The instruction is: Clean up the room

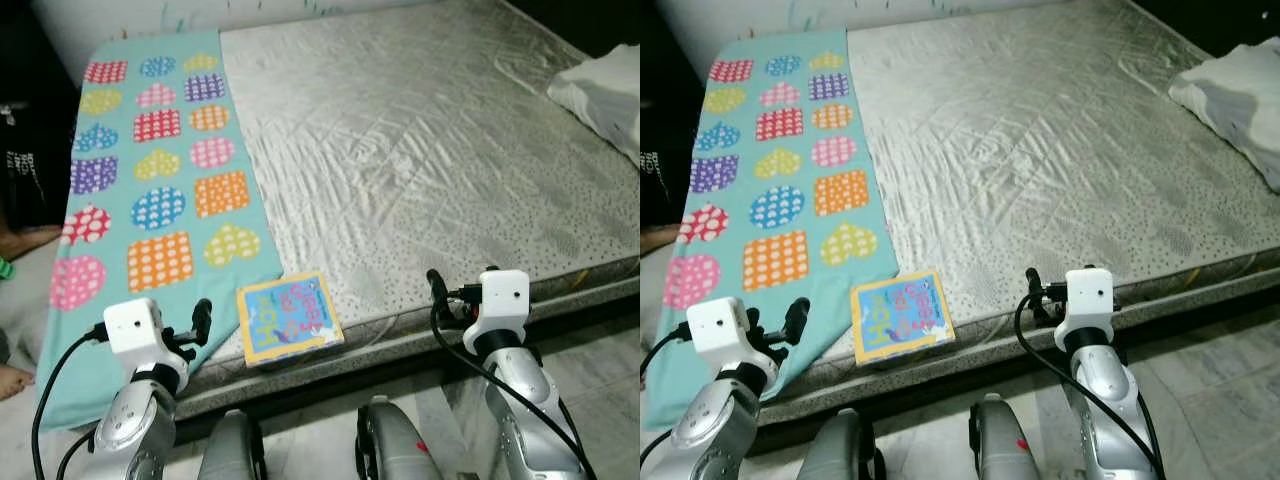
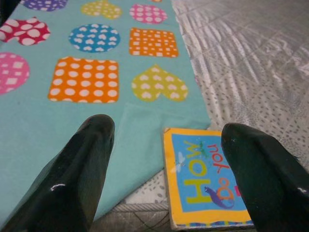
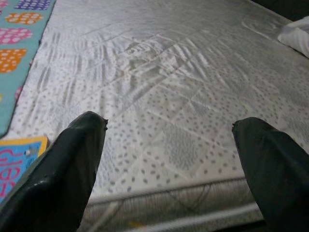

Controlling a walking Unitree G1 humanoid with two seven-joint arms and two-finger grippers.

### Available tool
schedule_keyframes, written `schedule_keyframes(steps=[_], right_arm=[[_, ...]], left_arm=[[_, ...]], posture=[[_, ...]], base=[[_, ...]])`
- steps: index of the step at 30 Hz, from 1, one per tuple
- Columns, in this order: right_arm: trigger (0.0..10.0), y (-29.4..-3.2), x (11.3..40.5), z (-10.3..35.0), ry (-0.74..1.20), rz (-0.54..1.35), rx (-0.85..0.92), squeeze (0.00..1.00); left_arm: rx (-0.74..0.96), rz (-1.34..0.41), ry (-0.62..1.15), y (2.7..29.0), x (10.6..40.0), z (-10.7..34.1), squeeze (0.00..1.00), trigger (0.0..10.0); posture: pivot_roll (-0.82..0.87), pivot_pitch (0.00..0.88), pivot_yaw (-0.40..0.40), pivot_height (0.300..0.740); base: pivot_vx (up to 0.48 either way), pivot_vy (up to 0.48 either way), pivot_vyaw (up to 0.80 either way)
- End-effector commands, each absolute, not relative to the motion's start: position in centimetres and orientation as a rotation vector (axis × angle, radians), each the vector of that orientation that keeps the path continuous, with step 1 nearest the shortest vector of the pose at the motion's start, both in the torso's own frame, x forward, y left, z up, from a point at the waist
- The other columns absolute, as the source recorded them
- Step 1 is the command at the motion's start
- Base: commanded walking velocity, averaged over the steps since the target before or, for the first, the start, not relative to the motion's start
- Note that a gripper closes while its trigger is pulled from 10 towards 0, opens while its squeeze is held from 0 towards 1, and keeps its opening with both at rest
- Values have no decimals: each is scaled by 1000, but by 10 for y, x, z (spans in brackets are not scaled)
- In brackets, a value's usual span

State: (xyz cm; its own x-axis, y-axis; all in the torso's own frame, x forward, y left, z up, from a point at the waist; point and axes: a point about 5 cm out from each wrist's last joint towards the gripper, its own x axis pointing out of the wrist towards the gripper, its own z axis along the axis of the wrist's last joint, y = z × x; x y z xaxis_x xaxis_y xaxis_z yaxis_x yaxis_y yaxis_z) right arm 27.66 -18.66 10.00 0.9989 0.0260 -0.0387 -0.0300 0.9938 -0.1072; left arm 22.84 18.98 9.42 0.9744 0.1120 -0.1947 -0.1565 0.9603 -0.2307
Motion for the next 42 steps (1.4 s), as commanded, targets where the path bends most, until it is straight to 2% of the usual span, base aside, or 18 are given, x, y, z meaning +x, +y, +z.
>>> schedule_keyframes(steps=[1,22,25,33,42], right_arm=[[10000,-185,277,101,42,43,-108,0],[10000,-181,282,101,40,109,-113,0],[10000,-177,282,101,42,133,-118,0],[10000,-174,284,101,36,154,-119,0],[10000,-170,286,102,29,170,-119,0]], left_arm=[[-239,160,160,195,226,98,0,10000],[-237,159,143,193,224,100,0,10000],[-228,147,143,192,225,101,0,10000],[-224,140,135,193,228,103,0,10000],[-194,181,130,197,234,103,0,10000]], posture=[[-144,181,45,618],[-140,197,40,618],[-139,198,40,598],[-139,200,50,598],[-142,194,52,538]], base=[[0,0,0],[0,0,0],[0,0,0],[0,0,0],[0,0,0]])
